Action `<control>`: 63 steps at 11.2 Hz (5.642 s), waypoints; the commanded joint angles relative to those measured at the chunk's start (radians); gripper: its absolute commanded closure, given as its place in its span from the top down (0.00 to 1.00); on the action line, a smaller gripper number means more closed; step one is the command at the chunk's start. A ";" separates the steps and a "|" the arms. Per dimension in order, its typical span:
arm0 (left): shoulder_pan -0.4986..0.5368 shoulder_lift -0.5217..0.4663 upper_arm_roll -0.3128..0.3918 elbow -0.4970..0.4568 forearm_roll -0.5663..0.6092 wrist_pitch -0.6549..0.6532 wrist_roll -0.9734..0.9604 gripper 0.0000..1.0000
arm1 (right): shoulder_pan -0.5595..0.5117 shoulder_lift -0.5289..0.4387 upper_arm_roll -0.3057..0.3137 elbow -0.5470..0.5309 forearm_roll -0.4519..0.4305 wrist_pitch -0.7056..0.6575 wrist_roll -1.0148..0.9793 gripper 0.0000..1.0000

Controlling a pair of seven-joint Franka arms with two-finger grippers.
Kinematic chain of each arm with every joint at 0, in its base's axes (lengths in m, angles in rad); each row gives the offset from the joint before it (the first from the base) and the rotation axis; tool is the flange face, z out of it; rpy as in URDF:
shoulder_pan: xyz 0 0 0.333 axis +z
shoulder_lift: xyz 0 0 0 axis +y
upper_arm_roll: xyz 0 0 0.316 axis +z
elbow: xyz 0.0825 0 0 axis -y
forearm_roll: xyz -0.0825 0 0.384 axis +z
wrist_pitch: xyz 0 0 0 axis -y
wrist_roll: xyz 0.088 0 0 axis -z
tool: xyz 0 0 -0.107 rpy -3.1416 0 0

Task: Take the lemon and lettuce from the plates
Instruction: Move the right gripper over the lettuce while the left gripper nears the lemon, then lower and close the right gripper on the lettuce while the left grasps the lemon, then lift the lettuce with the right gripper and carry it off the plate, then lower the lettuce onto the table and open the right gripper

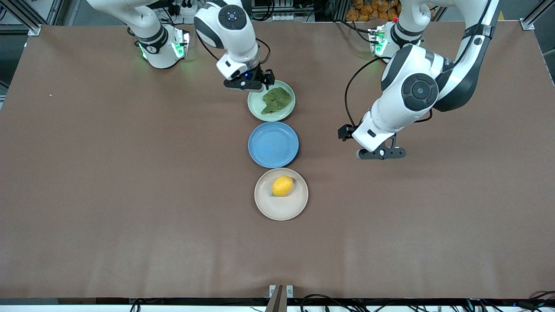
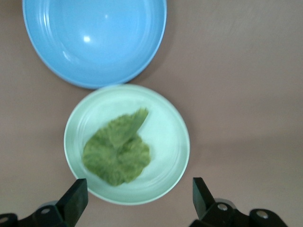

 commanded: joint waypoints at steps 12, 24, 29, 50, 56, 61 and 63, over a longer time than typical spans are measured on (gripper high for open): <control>-0.321 0.496 0.108 0.381 0.100 0.410 -0.525 1.00 | 0.237 0.434 -0.190 0.140 -0.486 0.213 0.390 0.88; -0.493 0.616 0.268 0.382 0.105 0.631 -0.575 1.00 | 0.166 0.309 -0.153 0.133 -0.554 0.084 0.371 0.00; -0.507 0.632 0.291 0.381 0.107 0.679 -0.575 1.00 | -0.006 0.187 -0.121 0.091 -0.514 0.056 0.176 0.00; -0.514 0.635 0.290 0.373 0.126 0.681 -0.655 0.00 | -0.244 0.268 -0.729 0.109 -0.169 0.134 -1.166 0.01; -0.499 0.554 0.288 0.365 0.130 0.537 -0.641 0.00 | -0.243 0.247 -0.729 0.217 -0.167 0.029 -1.157 1.00; -0.409 0.371 0.235 0.298 0.094 0.173 -0.409 0.00 | -0.240 0.170 -0.729 0.284 -0.167 -0.082 -1.160 1.00; -0.393 0.247 0.233 0.133 0.096 0.170 -0.343 0.00 | -0.240 0.112 -0.725 0.289 -0.166 -0.137 -1.162 1.00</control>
